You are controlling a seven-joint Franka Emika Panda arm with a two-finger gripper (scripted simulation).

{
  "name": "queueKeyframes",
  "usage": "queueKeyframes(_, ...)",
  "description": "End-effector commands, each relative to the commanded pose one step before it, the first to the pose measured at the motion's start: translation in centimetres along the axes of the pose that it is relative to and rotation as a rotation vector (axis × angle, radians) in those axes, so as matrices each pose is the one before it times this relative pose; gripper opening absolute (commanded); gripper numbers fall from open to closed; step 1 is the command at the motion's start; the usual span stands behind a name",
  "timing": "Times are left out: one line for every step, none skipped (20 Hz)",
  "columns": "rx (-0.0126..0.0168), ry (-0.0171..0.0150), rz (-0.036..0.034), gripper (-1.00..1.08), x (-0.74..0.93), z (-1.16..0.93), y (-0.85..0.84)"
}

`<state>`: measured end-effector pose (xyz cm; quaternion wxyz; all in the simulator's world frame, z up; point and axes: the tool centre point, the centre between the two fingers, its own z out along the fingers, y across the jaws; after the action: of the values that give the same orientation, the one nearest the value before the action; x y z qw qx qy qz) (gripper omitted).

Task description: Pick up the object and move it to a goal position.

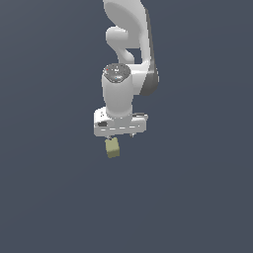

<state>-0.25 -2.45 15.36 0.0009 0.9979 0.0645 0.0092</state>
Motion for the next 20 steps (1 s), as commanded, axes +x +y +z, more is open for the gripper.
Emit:
queueKeyframes(0.00053,-0.00499,-0.02478,1.0,-0.377,1.384,1.144)
queueKeyframes(0.00031,-0.00182,-0.01064,1.0,-0.172,0.566,0.455)
queueKeyframes(0.00033,-0.00168,-0.00986,1.0,-0.171,0.524,0.417)
queueKeyframes(0.00034,-0.00154,-0.0091,1.0,-0.167,0.482,0.378)
queueKeyframes(0.00034,-0.00139,-0.00828,1.0,-0.161,0.439,0.343)
queueKeyframes(0.00033,-0.00126,-0.00752,1.0,-0.152,0.397,0.306)
queueKeyframes(0.00032,-0.00112,-0.00674,1.0,-0.141,0.355,0.271)
queueKeyframes(0.0003,-0.00098,-0.00593,1.0,-0.129,0.313,0.237)
queueKeyframes(0.00027,-0.00085,-0.00514,1.0,-0.115,0.271,0.204)
queueKeyframes(0.00024,-0.00072,-0.00436,1.0,-0.099,0.229,0.171)
queueKeyframes(0.0002,-0.00059,-0.0036,1.0,-0.082,0.188,0.137)
queueKeyframes(0.00016,-0.00044,-0.00272,1.0,-0.066,0.145,0.111)
queueKeyframes(0.00011,-0.00031,-0.00192,1.0,-0.048,0.103,0.08)
queueKeyframes(0.00007,-0.00019,-0.00118,1.0,-0.029,0.062,0.046)
queueKeyframes(0.0,0.0,0.0,1.0,-0.018,0.017,0.038)
queueKeyframes(0.00007,-0.00066,0.00302,1.0,0.022,-0.077,-0.078)
queueKeyframes(0.0,0.0,0.0,1.0,-0.002,0.039,0.002)
queueKeyframes(0.0,0.0,0.0,1.0,-0.005,0.118,0.005)
queueKeyframes(0.0,0.0,0.0,1.0,-0.008,0.195,0.008)
queueKeyframes(0.0,0.0,0.0,1.0,-0.012,0.273,0.011)
